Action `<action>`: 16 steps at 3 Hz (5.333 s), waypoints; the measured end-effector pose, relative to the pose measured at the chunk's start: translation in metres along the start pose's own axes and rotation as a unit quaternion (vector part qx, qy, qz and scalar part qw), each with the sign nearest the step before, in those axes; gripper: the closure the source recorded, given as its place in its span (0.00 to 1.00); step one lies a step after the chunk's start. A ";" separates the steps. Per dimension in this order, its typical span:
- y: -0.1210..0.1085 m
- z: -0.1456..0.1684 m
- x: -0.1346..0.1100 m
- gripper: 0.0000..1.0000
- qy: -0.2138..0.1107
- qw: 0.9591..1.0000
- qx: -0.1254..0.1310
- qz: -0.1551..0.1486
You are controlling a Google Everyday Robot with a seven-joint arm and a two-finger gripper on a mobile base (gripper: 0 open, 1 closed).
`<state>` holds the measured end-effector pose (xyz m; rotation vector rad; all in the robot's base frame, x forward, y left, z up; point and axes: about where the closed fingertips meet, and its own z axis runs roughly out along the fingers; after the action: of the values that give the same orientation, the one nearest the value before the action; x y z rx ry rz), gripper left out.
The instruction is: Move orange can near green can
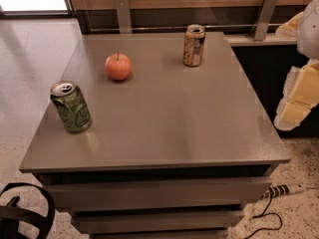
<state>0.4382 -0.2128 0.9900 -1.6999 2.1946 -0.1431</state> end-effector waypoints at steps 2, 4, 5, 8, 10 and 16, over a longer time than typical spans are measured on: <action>-0.010 -0.001 0.002 0.00 -0.010 1.000 0.010 0.009; -0.065 0.030 0.016 0.00 -0.117 0.986 0.056 0.103; -0.101 0.059 0.004 0.00 -0.214 0.963 0.078 0.145; -0.204 0.104 -0.037 0.00 -0.384 0.891 0.115 0.212; -0.206 0.114 -0.044 0.00 -0.392 0.887 0.110 0.218; -0.268 0.221 -0.151 0.41 -0.532 0.815 0.077 0.219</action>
Offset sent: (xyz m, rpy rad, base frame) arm 0.0203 -0.0125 0.0038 0.0481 -0.0352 -0.0347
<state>0.7906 -0.1108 0.8966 -0.7667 1.5305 0.5938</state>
